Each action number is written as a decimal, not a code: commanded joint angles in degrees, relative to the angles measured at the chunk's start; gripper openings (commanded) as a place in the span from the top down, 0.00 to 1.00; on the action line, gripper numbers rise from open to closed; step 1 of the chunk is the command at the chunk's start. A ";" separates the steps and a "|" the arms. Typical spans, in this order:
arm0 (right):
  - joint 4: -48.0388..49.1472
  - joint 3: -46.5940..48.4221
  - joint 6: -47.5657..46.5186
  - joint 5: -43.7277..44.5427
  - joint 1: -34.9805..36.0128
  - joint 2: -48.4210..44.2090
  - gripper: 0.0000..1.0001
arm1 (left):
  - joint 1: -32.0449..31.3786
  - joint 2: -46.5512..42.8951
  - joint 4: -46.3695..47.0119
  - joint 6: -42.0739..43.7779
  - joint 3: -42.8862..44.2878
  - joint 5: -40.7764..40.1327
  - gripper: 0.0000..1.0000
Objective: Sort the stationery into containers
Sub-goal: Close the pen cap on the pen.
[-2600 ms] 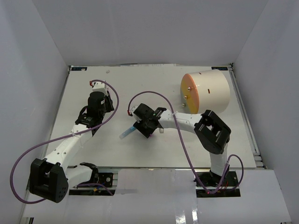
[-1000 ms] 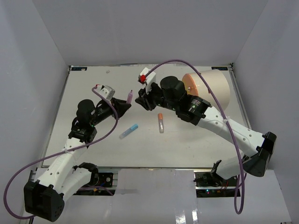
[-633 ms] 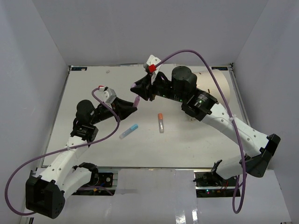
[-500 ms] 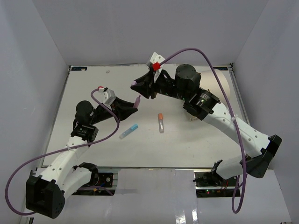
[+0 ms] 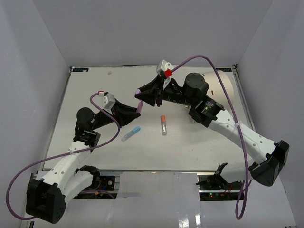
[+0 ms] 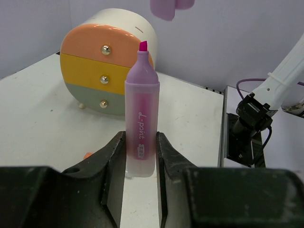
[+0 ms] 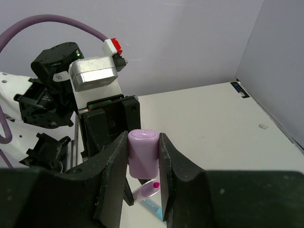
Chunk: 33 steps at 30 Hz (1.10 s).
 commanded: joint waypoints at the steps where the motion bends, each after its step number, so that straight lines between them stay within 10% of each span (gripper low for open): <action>1: 8.13 -2.34 3.20 -2.88 -0.52 -2.07 0.92 | -0.35 -0.66 6.74 -4.32 -1.03 0.62 1.00; 33: 17.63 -8.05 7.16 -5.26 -1.66 -2.59 0.92 | -1.14 0.84 16.24 -11.97 -1.47 1.76 1.00</action>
